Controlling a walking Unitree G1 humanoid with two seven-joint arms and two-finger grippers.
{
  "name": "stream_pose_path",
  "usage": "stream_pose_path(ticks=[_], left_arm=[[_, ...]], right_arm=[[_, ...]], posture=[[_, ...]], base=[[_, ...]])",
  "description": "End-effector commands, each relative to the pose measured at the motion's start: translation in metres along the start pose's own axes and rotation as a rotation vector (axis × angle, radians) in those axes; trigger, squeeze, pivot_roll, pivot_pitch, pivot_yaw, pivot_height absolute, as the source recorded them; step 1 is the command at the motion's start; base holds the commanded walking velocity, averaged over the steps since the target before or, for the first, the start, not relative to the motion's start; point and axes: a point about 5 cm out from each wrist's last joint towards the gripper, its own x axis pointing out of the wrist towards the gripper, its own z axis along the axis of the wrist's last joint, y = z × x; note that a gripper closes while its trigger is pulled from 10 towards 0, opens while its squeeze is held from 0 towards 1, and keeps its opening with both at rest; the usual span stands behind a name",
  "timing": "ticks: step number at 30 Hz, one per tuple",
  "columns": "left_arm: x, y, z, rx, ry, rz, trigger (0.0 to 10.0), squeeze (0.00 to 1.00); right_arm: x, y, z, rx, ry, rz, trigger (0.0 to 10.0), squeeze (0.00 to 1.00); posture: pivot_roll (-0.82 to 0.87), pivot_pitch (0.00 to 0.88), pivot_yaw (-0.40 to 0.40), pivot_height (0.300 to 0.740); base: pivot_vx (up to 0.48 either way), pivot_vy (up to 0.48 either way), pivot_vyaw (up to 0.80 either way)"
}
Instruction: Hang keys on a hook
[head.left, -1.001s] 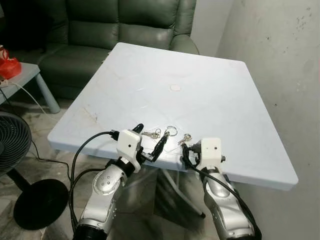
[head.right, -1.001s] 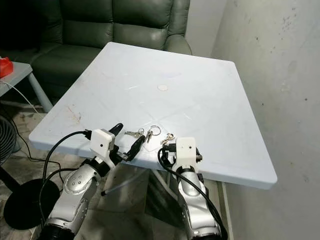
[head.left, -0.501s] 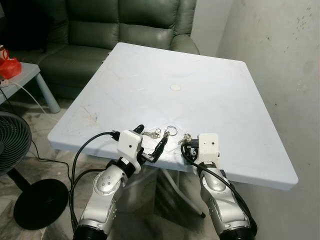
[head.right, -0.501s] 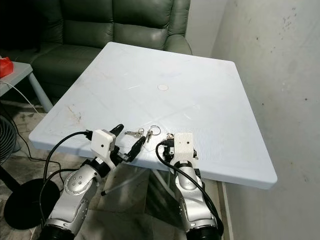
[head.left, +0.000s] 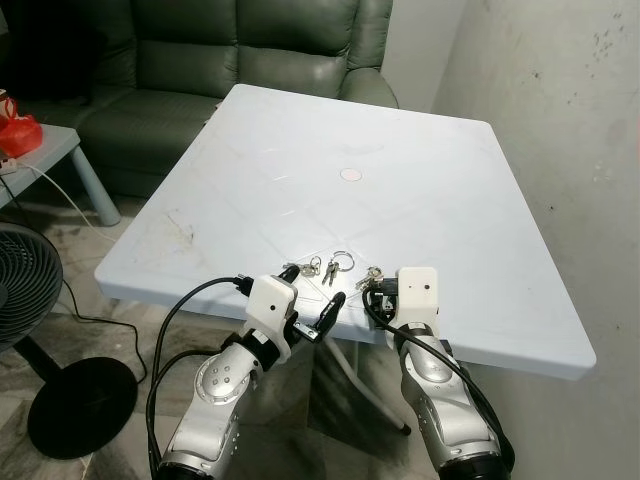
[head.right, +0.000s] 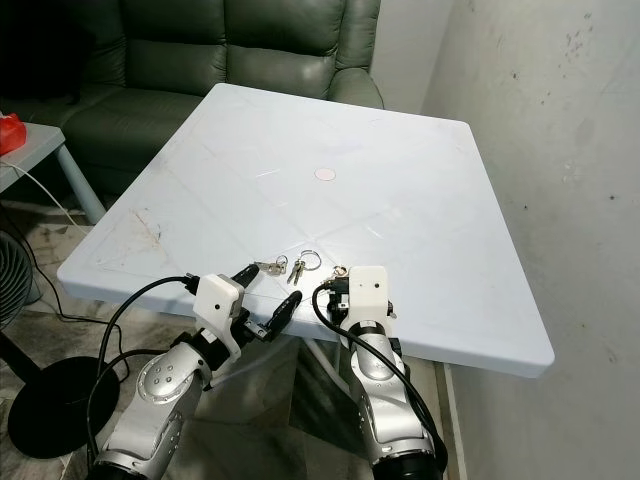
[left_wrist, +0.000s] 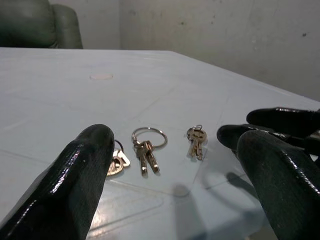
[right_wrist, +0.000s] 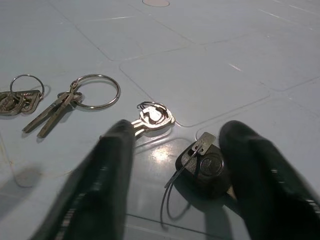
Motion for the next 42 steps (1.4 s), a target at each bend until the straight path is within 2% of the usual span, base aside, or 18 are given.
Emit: stream_pose_path(ticks=[1,11,12,13,22,23,24,42], left_arm=[[0.002,0.0,0.005,0.021,-0.009,-0.008,10.0,0.0],[0.003,0.001,0.006,0.024,-0.011,-0.007,10.0,0.0],[0.003,0.001,0.006,0.025,-0.011,-0.005,10.0,0.0],[0.003,0.001,0.006,0.026,-0.012,-0.006,10.0,0.0],[0.002,0.001,0.007,0.028,-0.014,-0.005,10.0,0.0],[0.002,0.001,0.007,0.027,-0.015,-0.005,10.0,0.0],[0.002,0.001,0.007,0.029,-0.015,-0.006,10.0,0.0],[0.003,0.002,0.008,0.039,-0.016,-0.003,10.0,0.0]], right_arm=[[-0.001,0.003,-0.006,0.014,0.03,0.0,0.0,0.0],[-0.002,0.004,-0.011,0.024,0.063,0.004,0.3,0.0],[-0.003,0.004,-0.014,0.019,0.077,0.004,7.4,0.0],[-0.004,0.004,-0.015,0.019,0.083,0.01,10.0,0.0],[-0.005,0.003,-0.018,0.004,0.085,0.0,10.0,0.0],[-0.004,0.002,-0.017,-0.004,0.081,-0.005,3.0,0.0],[-0.005,0.002,-0.017,-0.001,0.076,-0.013,0.0,0.0],[-0.004,0.001,-0.013,-0.006,0.047,-0.03,0.0,0.0]], posture=[[-0.05,0.05,-0.083,0.74],[-0.05,0.05,-0.084,0.74],[-0.05,0.052,-0.086,0.74],[-0.05,0.052,-0.086,0.74],[-0.05,0.053,-0.085,0.74],[-0.05,0.052,-0.084,0.74],[-0.05,0.052,-0.084,0.74],[-0.05,0.051,-0.081,0.74]], base=[[0.0,0.0,0.0],[0.0,0.0,0.0],[0.0,0.0,0.0],[0.0,0.0,0.0],[0.0,0.0,0.0],[0.0,0.0,0.0],[0.0,0.0,0.0],[0.0,0.0,0.0]])
